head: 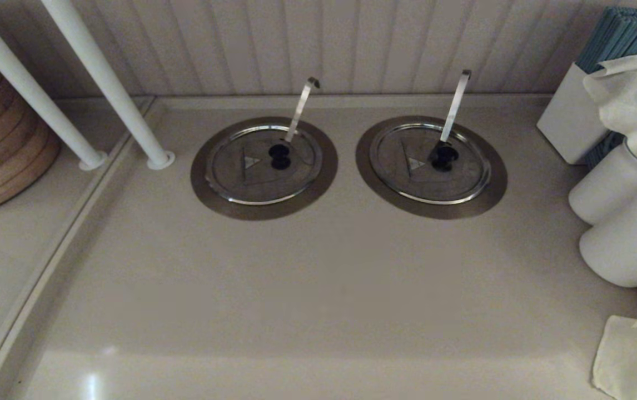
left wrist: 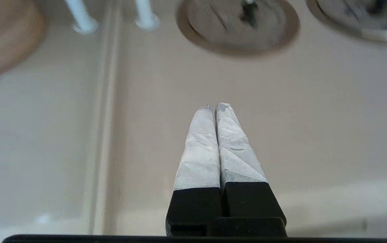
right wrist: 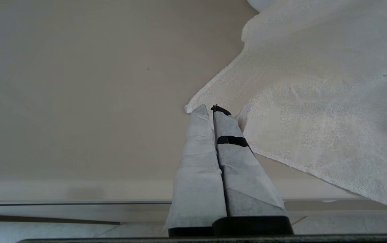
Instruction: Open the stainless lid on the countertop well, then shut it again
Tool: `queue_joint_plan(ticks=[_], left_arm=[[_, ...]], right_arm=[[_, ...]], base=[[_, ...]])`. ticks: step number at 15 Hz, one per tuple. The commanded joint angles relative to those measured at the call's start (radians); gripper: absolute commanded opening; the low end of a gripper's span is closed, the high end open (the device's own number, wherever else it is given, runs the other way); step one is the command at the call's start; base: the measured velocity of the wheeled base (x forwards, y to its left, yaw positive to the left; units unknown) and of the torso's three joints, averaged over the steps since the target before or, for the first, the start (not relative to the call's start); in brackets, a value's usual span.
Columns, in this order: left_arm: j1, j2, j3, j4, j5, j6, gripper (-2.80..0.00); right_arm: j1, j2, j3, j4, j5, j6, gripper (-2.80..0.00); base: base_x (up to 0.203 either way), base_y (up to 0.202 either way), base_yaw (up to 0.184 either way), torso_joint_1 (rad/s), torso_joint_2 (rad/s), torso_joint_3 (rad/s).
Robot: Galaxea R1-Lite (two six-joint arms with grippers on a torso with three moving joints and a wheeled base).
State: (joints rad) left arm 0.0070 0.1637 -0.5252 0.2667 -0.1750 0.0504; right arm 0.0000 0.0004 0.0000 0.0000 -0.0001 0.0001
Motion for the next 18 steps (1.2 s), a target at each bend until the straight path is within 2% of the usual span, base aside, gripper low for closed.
queue_joint_plan(ticks=[1, 2, 3, 5, 6, 7, 8, 14, 18], left_arm=[[-0.001, -0.149, 0.122, 0.009, -0.016, 0.006, -2.80], [-0.002, -0.158, 0.195, 0.009, 0.001, 0.013, -2.80], [-0.003, -0.160, 0.273, -0.010, 0.050, 0.030, -2.80], [-0.003, -0.162, 0.449, -0.173, 0.117, 0.073, -2.80], [-0.004, -0.162, 0.511, -0.263, 0.136, 0.062, -2.80], [-0.004, -0.163, 0.531, -0.274, 0.155, 0.028, -2.80], [-0.004, -0.163, 0.521, -0.238, 0.167, 0.011, -2.80], [-0.004, -0.162, 0.524, -0.264, 0.139, 0.016, -2.80], [-0.004, -0.164, 0.525, -0.262, 0.150, 0.020, -2.80]], right_arm=[[0.001, 0.001, 0.000, 0.000, 0.000, 0.000, -2.80], [0.000, 0.001, 0.000, 0.000, 0.000, 0.000, -2.80], [0.002, 0.001, 0.000, 0.000, 0.000, 0.000, -2.80], [0.001, 0.001, 0.000, 0.000, 0.000, 0.000, -2.80], [0.000, 0.001, 0.000, 0.000, 0.000, 0.000, -2.80], [0.000, 0.001, 0.000, 0.000, 0.000, 0.000, -2.80], [0.000, 0.001, 0.000, 0.000, 0.000, 0.000, -2.80], [0.000, 0.001, 0.000, 0.000, 0.000, 0.000, -2.80], [0.001, 0.001, 0.000, 0.000, 0.000, 0.000, -2.80]], base=[[0.000, 0.000, 0.000, 0.000, 0.00, 0.000], [0.000, 0.000, 0.000, 0.000, 0.00, 0.000], [0.000, 0.000, 0.000, 0.000, 0.00, 0.000], [0.000, 0.000, 0.000, 0.000, 0.00, 0.000], [0.000, 0.000, 0.000, 0.000, 0.00, 0.000], [0.000, 0.000, 0.000, 0.000, 0.00, 0.000], [0.000, 0.000, 0.000, 0.000, 0.00, 0.000], [0.000, 0.000, 0.000, 0.000, 0.00, 0.000], [0.000, 0.000, 0.000, 0.000, 0.00, 0.000]])
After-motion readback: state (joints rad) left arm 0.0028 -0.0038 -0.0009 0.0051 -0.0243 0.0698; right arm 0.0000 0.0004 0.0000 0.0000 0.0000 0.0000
